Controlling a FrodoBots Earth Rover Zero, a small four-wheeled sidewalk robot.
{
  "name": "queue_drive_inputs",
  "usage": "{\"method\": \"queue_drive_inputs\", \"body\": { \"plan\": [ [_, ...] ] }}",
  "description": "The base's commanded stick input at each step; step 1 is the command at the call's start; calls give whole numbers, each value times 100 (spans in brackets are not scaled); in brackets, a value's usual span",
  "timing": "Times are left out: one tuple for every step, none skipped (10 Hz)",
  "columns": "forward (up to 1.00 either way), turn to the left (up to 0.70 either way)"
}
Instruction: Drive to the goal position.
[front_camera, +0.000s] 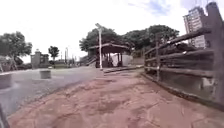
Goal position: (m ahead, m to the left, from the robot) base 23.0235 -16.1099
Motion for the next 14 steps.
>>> {"method": "queue_drive_inputs", "body": {
  "plan": [
    [100, 0],
    [100, 0],
    [100, 0],
    [100, 0],
    [100, 0],
    [100, 0],
    [100, 0],
    [100, 0],
    [91, 0],
    [84, 0],
    [89, 0],
    [95, 0],
    [96, 0],
    [97, 0]
  ]
}}
